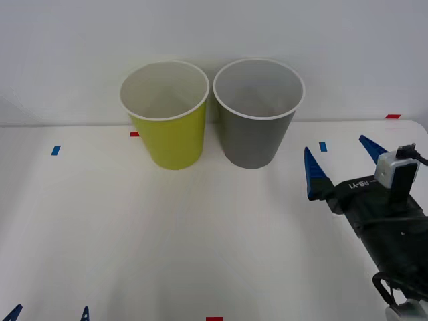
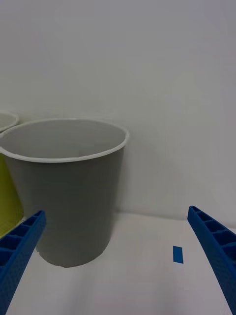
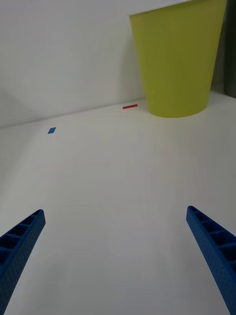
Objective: Put cans in the gray bin and PET bottles in the light green bin.
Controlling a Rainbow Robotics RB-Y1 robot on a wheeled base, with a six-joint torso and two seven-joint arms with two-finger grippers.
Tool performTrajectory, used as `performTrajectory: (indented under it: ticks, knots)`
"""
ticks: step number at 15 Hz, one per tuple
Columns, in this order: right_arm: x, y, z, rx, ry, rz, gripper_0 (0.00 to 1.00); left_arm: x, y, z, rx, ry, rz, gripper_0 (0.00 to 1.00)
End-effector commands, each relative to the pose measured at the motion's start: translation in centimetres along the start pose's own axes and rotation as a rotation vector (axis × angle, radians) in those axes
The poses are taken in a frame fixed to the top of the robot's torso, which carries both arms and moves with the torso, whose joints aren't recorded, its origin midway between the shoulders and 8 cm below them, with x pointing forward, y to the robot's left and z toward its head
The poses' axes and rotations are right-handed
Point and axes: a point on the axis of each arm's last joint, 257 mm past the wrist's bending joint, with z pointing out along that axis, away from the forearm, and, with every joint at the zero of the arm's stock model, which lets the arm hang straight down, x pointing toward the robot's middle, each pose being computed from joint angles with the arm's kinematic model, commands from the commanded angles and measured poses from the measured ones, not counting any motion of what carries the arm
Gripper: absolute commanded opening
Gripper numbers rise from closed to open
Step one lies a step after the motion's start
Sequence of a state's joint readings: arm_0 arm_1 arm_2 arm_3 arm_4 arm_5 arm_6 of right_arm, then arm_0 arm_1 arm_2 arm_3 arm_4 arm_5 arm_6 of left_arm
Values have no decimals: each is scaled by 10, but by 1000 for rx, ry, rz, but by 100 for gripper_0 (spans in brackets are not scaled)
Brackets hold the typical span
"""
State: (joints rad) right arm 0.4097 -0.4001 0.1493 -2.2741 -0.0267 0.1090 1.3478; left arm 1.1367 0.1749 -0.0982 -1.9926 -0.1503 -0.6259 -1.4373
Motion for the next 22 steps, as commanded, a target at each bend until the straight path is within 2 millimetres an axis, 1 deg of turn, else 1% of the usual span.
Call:
performTrajectory:
  ticks: [1, 4, 5, 8, 9, 11, 13, 15, 17, 18, 19, 21, 22]
  knots:
    - [30, -8, -27, 1, 12, -5, 100, 0, 0, 0, 0, 0, 0, 100]
    - [53, -12, -51, 44, 63, 28, 100, 0, 0, 0, 0, 0, 0, 100]
    - [57, -13, -54, 56, 72, 40, 100, 0, 0, 0, 0, 0, 0, 100]
    - [64, -14, -61, 78, 89, 60, 100, 0, 0, 0, 0, 0, 0, 100]
    - [74, -16, -65, 85, 96, 65, 100, 0, 0, 0, 0, 0, 0, 100]
    - [88, -19, -64, 94, 56, 71, 100, 0, 0, 0, 0, 0, 0, 100]
    - [103, -18, -69, 98, 41, 76, 100, 0, 0, 0, 0, 0, 0, 100]
    - [109, -19, -77, 104, 49, 61, 100, 0, 0, 0, 0, 0, 0, 100]
    - [108, -21, -91, 93, 44, 20, 100, 0, 0, 0, 0, 0, 0, 100]
    - [105, -23, -97, 85, 35, -31, 100, 0, 0, 0, 0, 0, 0, 100]
    - [104, -29, -104, 82, 31, -31, 100, 0, 0, 0, 0, 0, 0, 100]
    - [103, -29, -107, 61, 29, -24, 100, 0, 0, 0, 0, 0, 0, 100]
    - [104, -30, -114, 50, 34, -29, 100, 0, 0, 0, 0, 0, 0, 100]
